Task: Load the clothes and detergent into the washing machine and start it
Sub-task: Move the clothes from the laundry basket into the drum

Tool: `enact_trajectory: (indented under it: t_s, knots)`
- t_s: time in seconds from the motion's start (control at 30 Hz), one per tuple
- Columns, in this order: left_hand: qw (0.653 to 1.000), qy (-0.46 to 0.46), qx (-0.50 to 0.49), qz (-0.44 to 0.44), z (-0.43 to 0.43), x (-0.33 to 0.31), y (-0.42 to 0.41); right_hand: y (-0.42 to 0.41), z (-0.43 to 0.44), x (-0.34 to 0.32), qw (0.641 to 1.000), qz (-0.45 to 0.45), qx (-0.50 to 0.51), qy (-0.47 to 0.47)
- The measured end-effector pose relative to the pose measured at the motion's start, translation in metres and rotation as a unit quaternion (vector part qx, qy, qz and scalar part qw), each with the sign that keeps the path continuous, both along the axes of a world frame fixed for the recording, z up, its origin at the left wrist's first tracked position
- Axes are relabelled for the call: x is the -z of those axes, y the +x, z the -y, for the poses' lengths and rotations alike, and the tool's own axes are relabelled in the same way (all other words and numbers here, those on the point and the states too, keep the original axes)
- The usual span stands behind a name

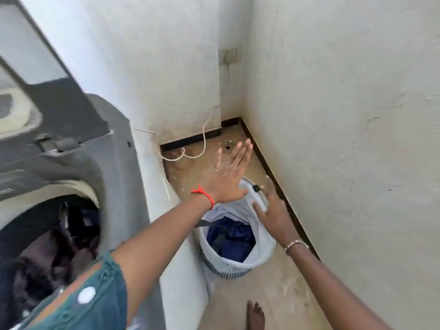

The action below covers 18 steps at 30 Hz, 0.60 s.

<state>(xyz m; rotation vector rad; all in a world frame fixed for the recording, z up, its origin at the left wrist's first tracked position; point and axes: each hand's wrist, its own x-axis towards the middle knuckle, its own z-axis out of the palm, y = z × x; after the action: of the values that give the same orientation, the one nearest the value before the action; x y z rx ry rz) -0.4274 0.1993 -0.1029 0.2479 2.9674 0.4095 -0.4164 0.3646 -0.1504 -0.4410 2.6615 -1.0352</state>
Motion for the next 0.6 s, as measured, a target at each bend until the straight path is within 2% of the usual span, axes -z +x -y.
enact_trajectory:
  t_s: [0.13,0.27,0.3,0.33,0.37,0.43,0.47,0.53,0.6]
  knots:
    - [0.997,-0.003,-0.013,0.075,-0.012,0.12,-0.026,-0.015,-0.012,0.101,0.996,0.085,-0.029,0.015]
    - [0.992,0.003,-0.037,0.12,-0.014,0.243,-0.022,-0.022,-0.015,0.216,0.987,0.11,-0.084,0.084]
    - [0.99,0.006,-0.037,0.138,-0.016,0.294,-0.019,-0.021,-0.016,0.265,0.983,0.115,-0.102,0.098]
    - [0.987,-0.007,-0.042,0.153,-0.015,0.345,-0.016,-0.023,-0.016,0.313,0.98,0.102,-0.12,0.124]
    - [0.989,-0.023,-0.043,0.137,-0.01,0.354,-0.015,-0.03,-0.014,0.319,0.979,0.082,-0.129,0.136]
    - [0.984,-0.065,-0.039,0.162,-0.013,0.437,0.007,-0.021,-0.009,0.399,0.967,0.082,-0.17,0.174]
    - [0.987,-0.068,-0.045,0.142,-0.008,0.445,0.007,-0.029,-0.005,0.404,0.965,0.057,-0.18,0.18]
    - [0.975,-0.101,-0.038,0.196,-0.011,0.51,0.03,-0.02,0.0,0.468,0.95,0.062,-0.217,0.217]
    - [0.971,-0.131,-0.052,0.192,-0.003,0.543,0.039,-0.026,0.007,0.498,0.944,0.037,-0.228,0.237]
